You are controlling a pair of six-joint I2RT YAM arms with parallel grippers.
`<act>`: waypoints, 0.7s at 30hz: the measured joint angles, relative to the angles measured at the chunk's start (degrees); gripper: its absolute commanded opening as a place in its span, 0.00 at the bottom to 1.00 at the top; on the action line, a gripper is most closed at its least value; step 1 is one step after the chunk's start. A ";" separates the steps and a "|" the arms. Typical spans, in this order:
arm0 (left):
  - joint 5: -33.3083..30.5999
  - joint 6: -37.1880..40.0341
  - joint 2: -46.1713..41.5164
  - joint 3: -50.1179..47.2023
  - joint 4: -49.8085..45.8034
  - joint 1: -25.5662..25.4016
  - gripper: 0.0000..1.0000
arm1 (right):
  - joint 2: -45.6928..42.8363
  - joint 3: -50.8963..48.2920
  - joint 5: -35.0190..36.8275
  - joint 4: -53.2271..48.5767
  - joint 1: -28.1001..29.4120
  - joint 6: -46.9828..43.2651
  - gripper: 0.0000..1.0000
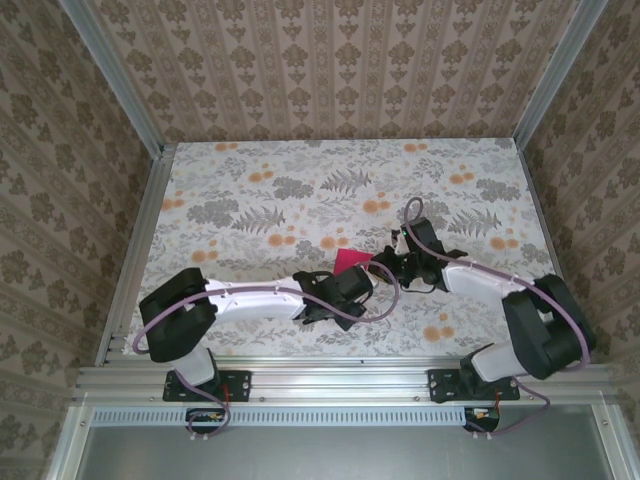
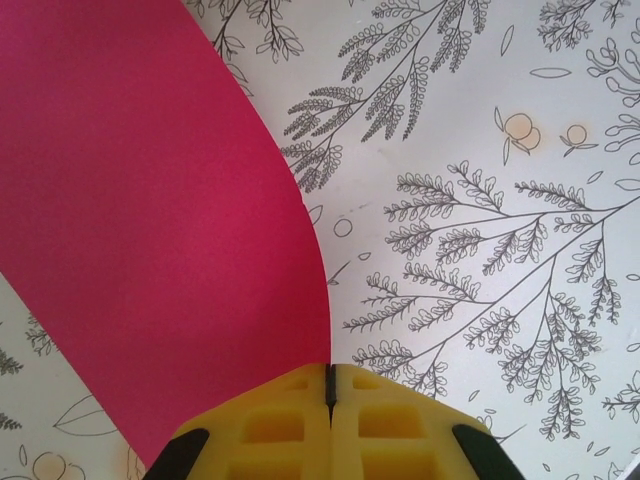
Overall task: Fold a paper plane with a square sheet of paper (pick it up from the middle)
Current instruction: Third fold the triangle at the center of the table.
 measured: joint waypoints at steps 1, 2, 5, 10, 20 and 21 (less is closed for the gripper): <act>0.33 0.00 0.00 0.02 0.09 0.15 0.00 | 1.36 0.44 -0.52 0.44 0.00 -0.02 0.09; 0.76 0.00 0.00 0.00 0.17 0.33 0.00 | 3.13 1.09 -1.33 0.72 0.00 -0.02 0.09; 1.62 0.00 0.00 0.00 0.39 0.72 0.00 | 7.76 3.02 -3.34 1.46 0.00 -0.09 0.08; 2.67 0.00 0.00 0.00 0.39 1.25 0.00 | 13.57 6.32 -5.27 1.38 0.00 -1.66 0.08; 6.19 0.02 0.00 0.00 0.42 3.85 0.00 | 18.47 13.44 -2.75 -10.14 0.11 -12.48 0.08; 6.86 0.02 0.00 0.00 0.42 4.37 0.00 | 19.06 13.99 -2.45 -11.58 0.11 -13.75 0.08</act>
